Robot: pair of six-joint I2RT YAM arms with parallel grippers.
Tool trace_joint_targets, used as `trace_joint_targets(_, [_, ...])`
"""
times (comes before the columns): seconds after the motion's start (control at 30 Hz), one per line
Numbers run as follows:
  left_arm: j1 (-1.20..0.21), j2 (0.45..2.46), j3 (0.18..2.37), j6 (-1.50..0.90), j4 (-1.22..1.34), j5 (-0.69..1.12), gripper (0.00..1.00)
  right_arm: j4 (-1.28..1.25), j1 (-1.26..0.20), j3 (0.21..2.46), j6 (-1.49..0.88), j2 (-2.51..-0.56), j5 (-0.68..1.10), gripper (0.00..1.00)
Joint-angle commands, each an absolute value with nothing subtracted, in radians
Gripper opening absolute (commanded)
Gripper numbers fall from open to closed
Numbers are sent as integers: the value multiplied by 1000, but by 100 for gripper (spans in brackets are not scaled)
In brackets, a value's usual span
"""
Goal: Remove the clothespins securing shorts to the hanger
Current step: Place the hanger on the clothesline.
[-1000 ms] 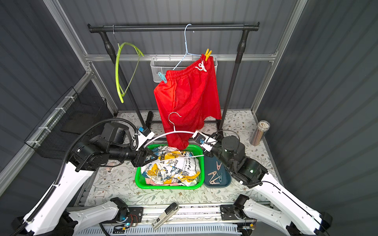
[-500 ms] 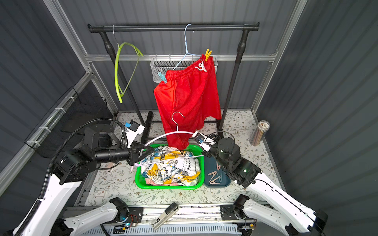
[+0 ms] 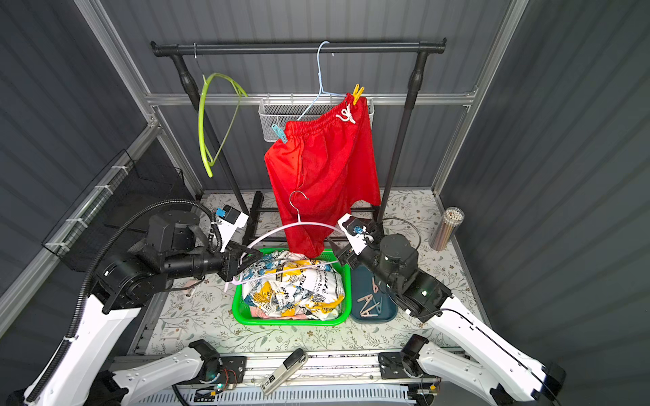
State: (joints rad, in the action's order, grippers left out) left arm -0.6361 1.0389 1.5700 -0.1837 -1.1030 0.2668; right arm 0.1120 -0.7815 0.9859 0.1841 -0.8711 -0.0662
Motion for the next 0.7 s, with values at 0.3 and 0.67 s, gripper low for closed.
trace_joint_targets(0.3, [-641,1089,1947,-24,-1554,-36,0,270,-767,1125,-59,-917,-103,86])
trace_joint_targets(0.67, [-643,1054,2111,-33,-1623,-387,0,317,-705,1146,-128,-980,-83,86])
